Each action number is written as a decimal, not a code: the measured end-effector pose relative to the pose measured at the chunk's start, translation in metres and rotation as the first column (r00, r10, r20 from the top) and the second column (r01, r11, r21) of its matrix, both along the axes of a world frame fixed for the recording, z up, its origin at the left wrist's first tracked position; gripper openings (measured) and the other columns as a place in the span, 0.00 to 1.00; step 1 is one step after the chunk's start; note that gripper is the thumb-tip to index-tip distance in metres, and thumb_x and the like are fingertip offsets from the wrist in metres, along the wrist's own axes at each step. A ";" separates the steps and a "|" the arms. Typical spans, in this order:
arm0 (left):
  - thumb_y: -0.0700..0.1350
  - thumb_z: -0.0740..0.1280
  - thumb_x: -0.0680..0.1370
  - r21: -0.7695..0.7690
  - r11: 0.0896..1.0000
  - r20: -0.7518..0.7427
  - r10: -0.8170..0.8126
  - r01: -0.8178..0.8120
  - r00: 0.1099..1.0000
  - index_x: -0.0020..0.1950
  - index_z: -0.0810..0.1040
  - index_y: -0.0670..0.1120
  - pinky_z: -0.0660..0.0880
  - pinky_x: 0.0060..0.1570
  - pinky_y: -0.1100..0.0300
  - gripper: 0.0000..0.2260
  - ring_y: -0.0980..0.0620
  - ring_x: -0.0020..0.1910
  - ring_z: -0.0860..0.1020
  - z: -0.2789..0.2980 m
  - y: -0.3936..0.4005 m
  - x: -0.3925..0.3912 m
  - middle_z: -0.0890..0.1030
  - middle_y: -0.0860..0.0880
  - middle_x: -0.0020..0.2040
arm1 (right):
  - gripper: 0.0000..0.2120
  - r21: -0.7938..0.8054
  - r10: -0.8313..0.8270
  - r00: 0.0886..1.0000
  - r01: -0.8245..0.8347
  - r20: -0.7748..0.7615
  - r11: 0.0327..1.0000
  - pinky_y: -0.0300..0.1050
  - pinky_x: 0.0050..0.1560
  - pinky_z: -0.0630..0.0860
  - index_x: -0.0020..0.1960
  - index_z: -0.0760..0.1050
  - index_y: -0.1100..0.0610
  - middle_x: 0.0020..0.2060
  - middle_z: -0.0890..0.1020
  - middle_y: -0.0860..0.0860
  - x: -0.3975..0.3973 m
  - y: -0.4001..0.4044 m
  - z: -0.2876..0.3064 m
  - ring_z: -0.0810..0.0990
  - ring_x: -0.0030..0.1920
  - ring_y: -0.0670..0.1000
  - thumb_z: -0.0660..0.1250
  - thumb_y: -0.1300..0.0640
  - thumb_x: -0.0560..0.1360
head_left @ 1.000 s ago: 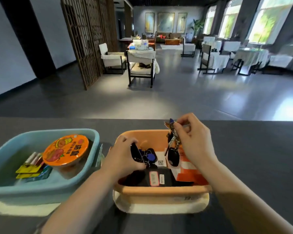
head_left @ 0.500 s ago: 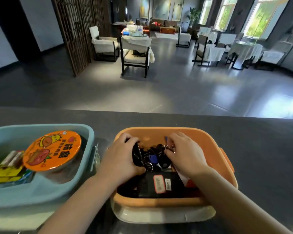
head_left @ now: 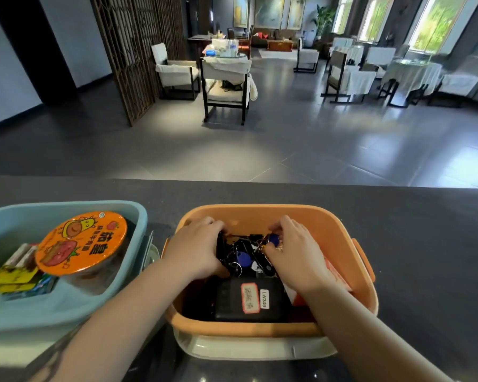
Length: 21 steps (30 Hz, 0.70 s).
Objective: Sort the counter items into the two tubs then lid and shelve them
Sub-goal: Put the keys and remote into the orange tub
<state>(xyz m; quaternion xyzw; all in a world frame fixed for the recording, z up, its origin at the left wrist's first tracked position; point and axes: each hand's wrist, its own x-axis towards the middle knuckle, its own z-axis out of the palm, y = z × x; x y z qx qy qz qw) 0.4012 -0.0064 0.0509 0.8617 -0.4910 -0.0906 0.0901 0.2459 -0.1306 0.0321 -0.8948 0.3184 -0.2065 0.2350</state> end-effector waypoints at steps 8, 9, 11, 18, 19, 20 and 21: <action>0.45 0.71 0.69 0.199 0.972 0.024 -0.129 0.122 0.991 0.71 0.64 0.56 0.67 0.66 0.50 0.32 0.48 0.70 0.66 0.001 -0.004 0.009 0.68 0.54 0.70 | 0.11 -0.008 0.025 1.000 -0.025 -0.001 1.000 0.37 0.49 0.70 0.56 0.72 0.48 0.50 0.76 0.41 0.002 -0.001 0.000 0.72 0.51 0.43 0.65 0.55 0.74; 0.45 0.72 0.68 0.191 0.973 0.018 -0.133 0.127 0.991 0.72 0.63 0.56 0.68 0.66 0.50 0.34 0.48 0.70 0.67 0.001 -0.003 0.009 0.67 0.54 0.71 | 0.10 -0.014 0.028 1.000 -0.028 -0.002 1.000 0.38 0.49 0.70 0.56 0.72 0.48 0.49 0.76 0.41 0.003 -0.001 0.000 0.72 0.51 0.43 0.65 0.54 0.74; 0.45 0.74 0.67 0.142 0.982 0.010 -0.127 0.124 0.992 0.72 0.63 0.56 0.70 0.63 0.51 0.36 0.50 0.68 0.68 0.000 0.000 0.008 0.68 0.56 0.70 | 0.10 -0.027 0.034 0.999 -0.034 -0.014 0.999 0.38 0.48 0.71 0.55 0.72 0.48 0.49 0.76 0.42 0.004 -0.001 0.001 0.72 0.50 0.43 0.65 0.54 0.74; 0.49 0.73 0.70 -0.164 0.986 0.002 -0.011 0.012 1.000 0.63 0.73 0.56 0.73 0.56 0.56 0.22 0.54 0.62 0.71 -0.008 0.012 -0.003 0.72 0.60 0.63 | 0.14 -0.152 0.154 0.974 -0.180 -0.169 0.972 0.40 0.50 0.71 0.61 0.71 0.47 0.55 0.75 0.44 0.000 0.003 0.011 0.72 0.55 0.45 0.63 0.52 0.76; 0.51 0.72 0.71 -0.193 0.981 -0.001 0.005 -0.005 1.000 0.62 0.73 0.56 0.73 0.56 0.55 0.21 0.54 0.62 0.72 -0.007 0.015 -0.005 0.73 0.60 0.62 | 0.14 -0.183 0.154 0.972 -0.186 -0.180 0.965 0.41 0.52 0.72 0.61 0.71 0.47 0.56 0.75 0.44 -0.004 0.004 0.015 0.72 0.56 0.46 0.63 0.52 0.76; 0.52 0.72 0.71 -0.216 0.976 0.006 0.016 -0.015 1.000 0.62 0.73 0.56 0.73 0.57 0.54 0.20 0.55 0.62 0.72 -0.006 0.018 -0.008 0.73 0.60 0.61 | 0.15 -0.212 0.145 0.972 -0.184 -0.185 0.960 0.42 0.54 0.72 0.62 0.71 0.46 0.56 0.75 0.44 -0.009 0.006 0.019 0.72 0.57 0.46 0.63 0.52 0.75; 0.52 0.71 0.72 -0.232 0.973 0.022 0.022 -0.016 1.000 0.62 0.73 0.56 0.73 0.57 0.54 0.19 0.55 0.61 0.72 -0.005 0.021 -0.011 0.74 0.60 0.61 | 0.15 -0.240 0.134 0.973 -0.178 -0.189 0.954 0.43 0.54 0.71 0.62 0.71 0.46 0.57 0.75 0.44 -0.015 0.009 0.023 0.71 0.57 0.47 0.62 0.52 0.76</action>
